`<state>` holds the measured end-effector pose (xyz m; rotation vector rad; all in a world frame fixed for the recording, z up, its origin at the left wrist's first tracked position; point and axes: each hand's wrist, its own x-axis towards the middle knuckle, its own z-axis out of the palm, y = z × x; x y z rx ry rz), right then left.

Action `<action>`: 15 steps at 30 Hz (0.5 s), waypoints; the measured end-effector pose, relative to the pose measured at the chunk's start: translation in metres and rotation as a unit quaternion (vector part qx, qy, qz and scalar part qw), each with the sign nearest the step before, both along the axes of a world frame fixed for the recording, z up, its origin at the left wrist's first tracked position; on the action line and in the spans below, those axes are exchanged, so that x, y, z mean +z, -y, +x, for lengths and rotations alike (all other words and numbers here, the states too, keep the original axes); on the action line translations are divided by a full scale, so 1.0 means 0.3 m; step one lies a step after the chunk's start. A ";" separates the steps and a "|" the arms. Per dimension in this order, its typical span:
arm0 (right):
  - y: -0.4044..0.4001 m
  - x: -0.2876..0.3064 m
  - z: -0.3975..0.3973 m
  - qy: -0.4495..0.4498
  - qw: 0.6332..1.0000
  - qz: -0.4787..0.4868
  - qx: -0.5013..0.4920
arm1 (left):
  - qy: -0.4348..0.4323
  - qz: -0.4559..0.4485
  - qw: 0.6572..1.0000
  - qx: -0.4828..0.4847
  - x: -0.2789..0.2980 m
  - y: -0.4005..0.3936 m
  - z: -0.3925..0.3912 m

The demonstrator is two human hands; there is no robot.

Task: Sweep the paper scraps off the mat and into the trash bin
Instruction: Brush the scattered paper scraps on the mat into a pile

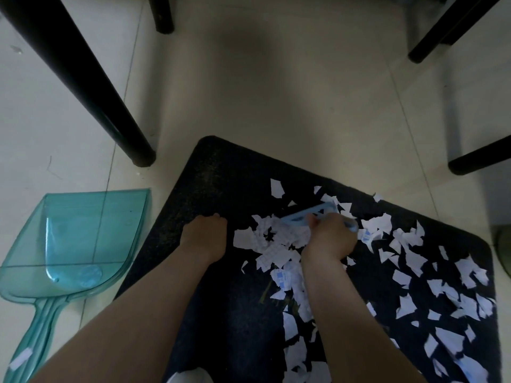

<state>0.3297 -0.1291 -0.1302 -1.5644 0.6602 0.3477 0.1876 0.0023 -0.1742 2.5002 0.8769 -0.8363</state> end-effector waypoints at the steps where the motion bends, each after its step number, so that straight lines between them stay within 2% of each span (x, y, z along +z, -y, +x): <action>1: 0.017 0.010 -0.015 -0.002 1.000 0.011 -0.022 | -0.003 0.001 1.000 -0.004 -0.002 0.001 0.002; 3: -0.016 0.050 -0.046 0.013 0.999 0.042 -0.027 | -0.010 0.005 1.000 -0.008 -0.005 0.000 0.005; 7: -0.147 0.081 -0.084 0.023 0.985 0.057 0.162 | -0.031 -0.001 0.999 -0.014 -0.015 -0.001 0.005; 11: -0.223 0.050 -0.096 -0.003 0.939 -0.045 0.342 | -0.034 -0.006 0.999 -0.019 -0.020 0.002 -0.004; 15: -0.129 0.004 -0.094 -0.001 0.933 -0.122 0.339 | -0.013 -0.014 1.000 -0.001 -0.023 0.004 -0.014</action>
